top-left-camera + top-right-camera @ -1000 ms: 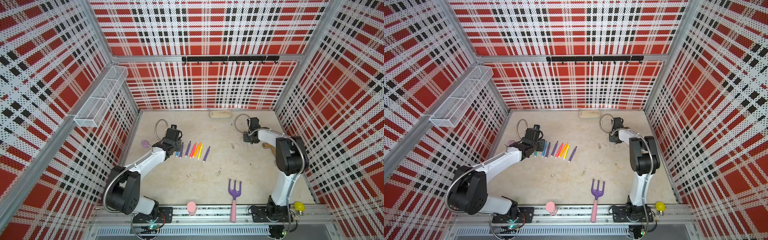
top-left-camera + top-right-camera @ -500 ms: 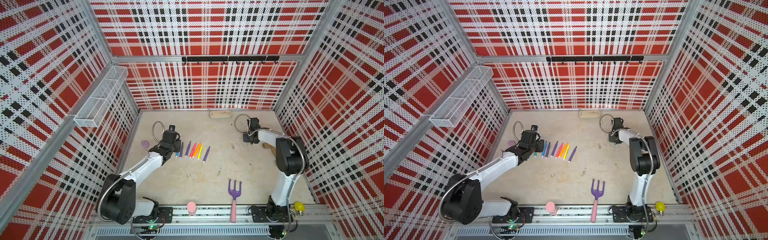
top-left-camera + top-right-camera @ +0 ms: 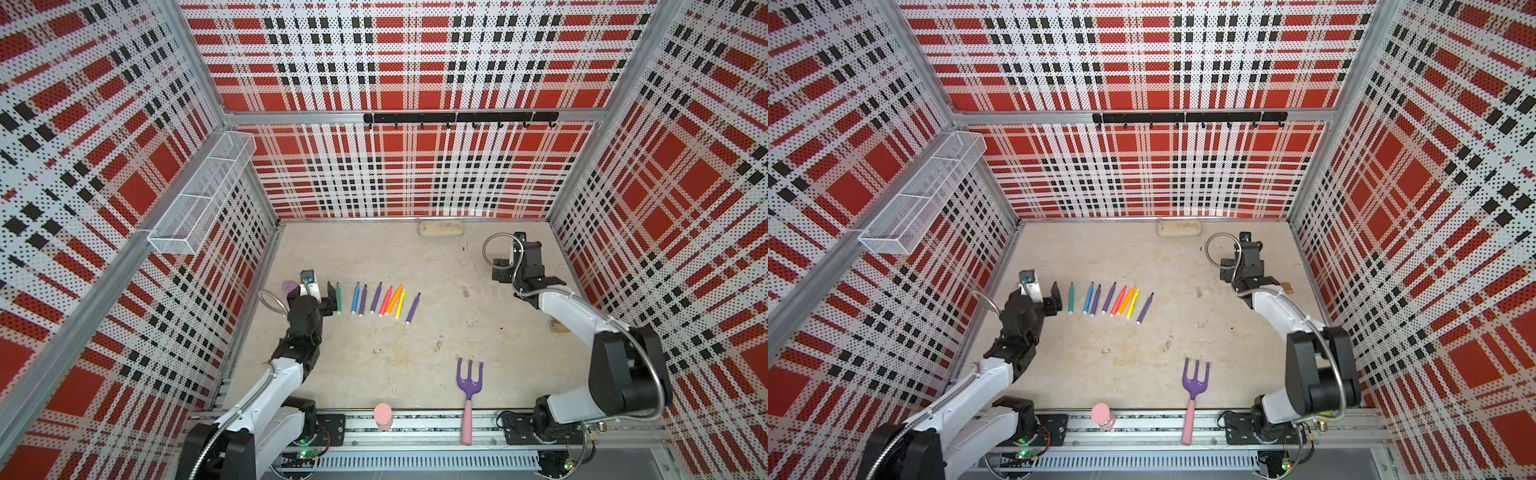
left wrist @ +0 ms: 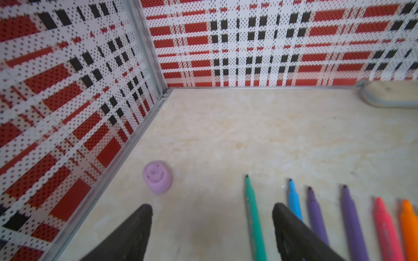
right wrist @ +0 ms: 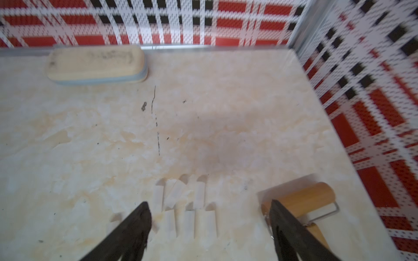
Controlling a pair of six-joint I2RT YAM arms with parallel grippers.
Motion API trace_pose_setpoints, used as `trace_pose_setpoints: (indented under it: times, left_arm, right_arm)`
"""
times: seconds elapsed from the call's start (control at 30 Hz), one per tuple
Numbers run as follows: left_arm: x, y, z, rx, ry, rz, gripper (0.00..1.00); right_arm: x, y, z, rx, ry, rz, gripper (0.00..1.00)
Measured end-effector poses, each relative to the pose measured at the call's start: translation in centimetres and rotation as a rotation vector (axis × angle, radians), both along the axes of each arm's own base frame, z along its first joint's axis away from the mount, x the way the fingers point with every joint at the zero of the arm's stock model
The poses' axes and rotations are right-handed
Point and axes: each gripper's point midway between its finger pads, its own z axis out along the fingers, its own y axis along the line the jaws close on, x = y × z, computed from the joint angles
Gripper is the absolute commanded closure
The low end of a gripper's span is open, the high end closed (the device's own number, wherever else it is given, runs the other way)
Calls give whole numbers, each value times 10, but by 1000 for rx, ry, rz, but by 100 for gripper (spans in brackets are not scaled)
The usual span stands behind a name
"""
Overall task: Remove pen caps from pens
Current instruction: Reset both arms
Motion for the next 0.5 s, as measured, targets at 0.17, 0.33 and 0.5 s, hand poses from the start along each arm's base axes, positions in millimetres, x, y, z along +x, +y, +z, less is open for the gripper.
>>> trace_pose_setpoints:
  times: [0.17,0.33,0.5]
  left_arm:
    - [-14,41,-28,-79,-49,115,0]
    - [23,40,-30,-178,-109,38,1]
    - [49,17,-29,-185,-128,-90,1]
  right_arm:
    - [-50,-34,0,-46,-258,-136,10]
    - [-67,-44,-12,-112,-306,-162,0]
    - [-86,-49,-12,-133,-410,-165,0]
